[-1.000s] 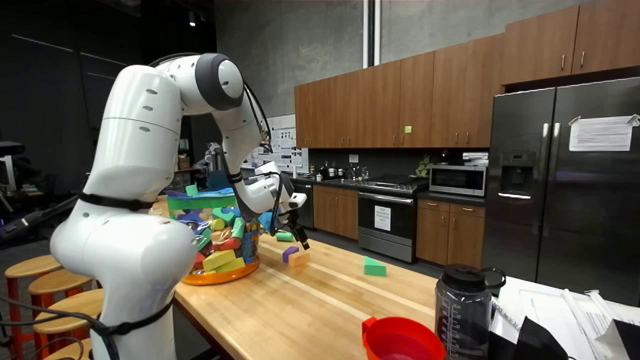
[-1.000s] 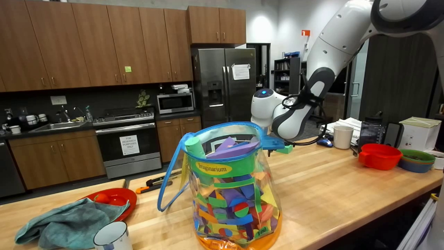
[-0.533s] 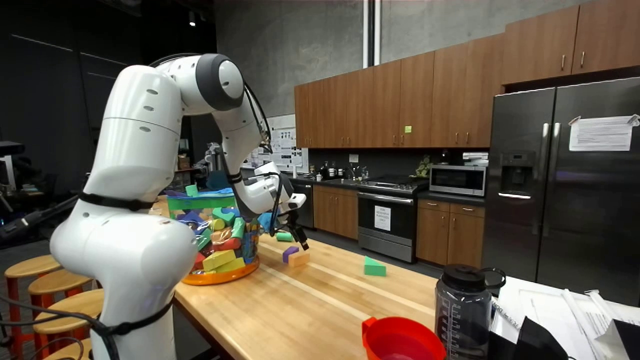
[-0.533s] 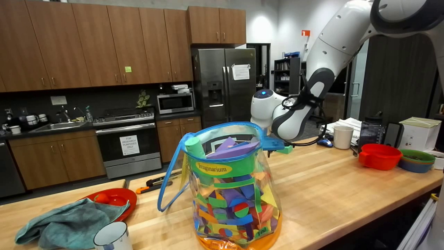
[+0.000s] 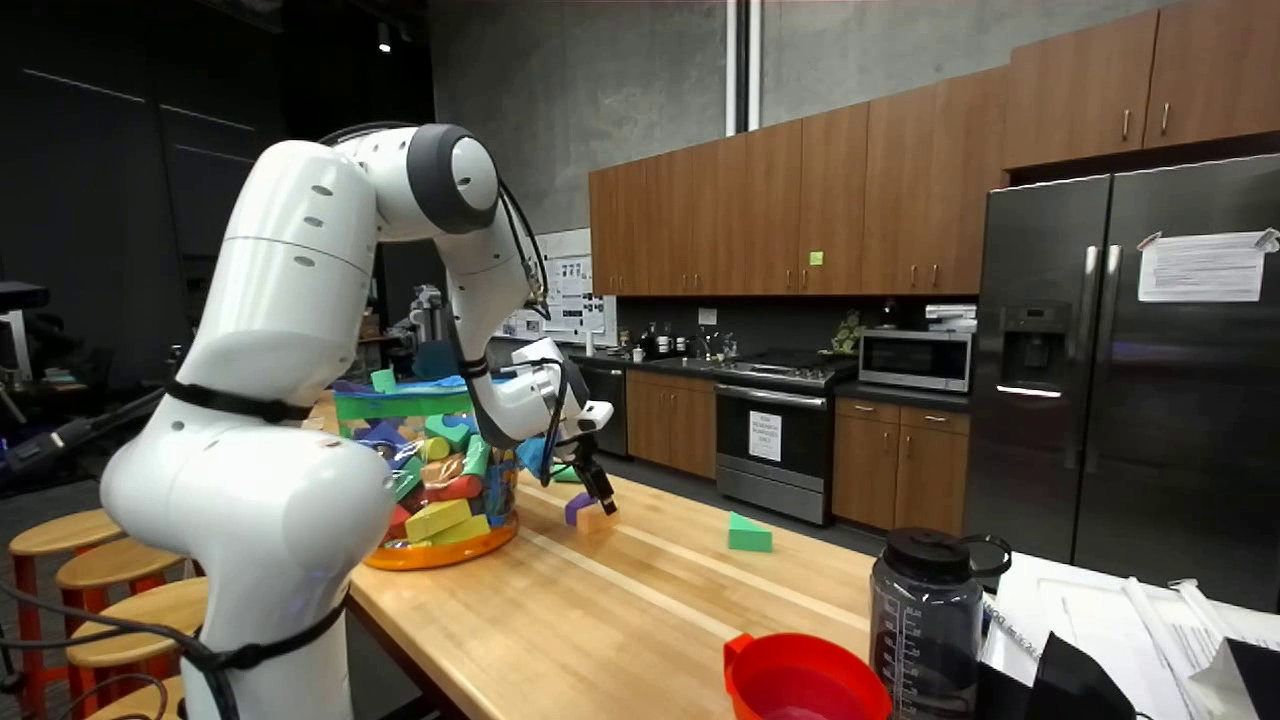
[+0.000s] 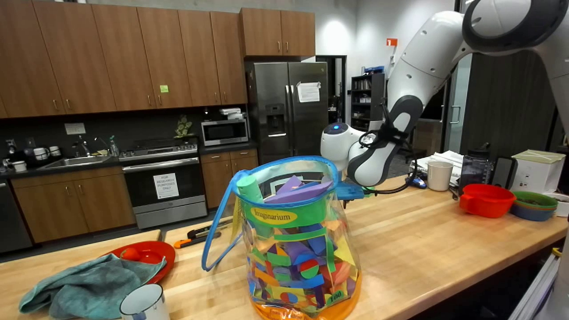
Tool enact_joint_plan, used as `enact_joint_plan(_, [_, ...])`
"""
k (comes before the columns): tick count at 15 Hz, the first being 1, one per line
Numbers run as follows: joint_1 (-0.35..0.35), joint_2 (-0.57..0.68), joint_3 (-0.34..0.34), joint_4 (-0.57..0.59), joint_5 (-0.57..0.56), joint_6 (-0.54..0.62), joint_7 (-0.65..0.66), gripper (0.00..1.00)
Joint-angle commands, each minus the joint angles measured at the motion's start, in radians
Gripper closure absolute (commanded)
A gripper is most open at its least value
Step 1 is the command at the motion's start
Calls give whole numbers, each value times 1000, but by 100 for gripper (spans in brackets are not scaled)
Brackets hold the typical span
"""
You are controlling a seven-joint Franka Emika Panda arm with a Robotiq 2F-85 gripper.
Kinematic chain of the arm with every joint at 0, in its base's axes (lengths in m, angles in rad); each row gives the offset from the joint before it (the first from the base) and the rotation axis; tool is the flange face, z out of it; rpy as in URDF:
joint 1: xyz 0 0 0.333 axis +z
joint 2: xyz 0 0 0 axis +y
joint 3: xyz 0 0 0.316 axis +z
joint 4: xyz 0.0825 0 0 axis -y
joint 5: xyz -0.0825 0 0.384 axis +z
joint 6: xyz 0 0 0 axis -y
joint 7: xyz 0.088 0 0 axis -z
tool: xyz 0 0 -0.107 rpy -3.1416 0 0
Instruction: Put the peach block in the bag
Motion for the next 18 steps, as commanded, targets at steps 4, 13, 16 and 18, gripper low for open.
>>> enact_joint_plan(4, [7,33,-12,29,-11,13,31,0])
enact_joint_plan(13, [5,71,-21,58,-13,22,42,0])
enact_joint_plan(16, [6,79,-21,62,-8,13,37,0])
enact_joint_plan(18, [11,89,-20,64,-10,4,38,0])
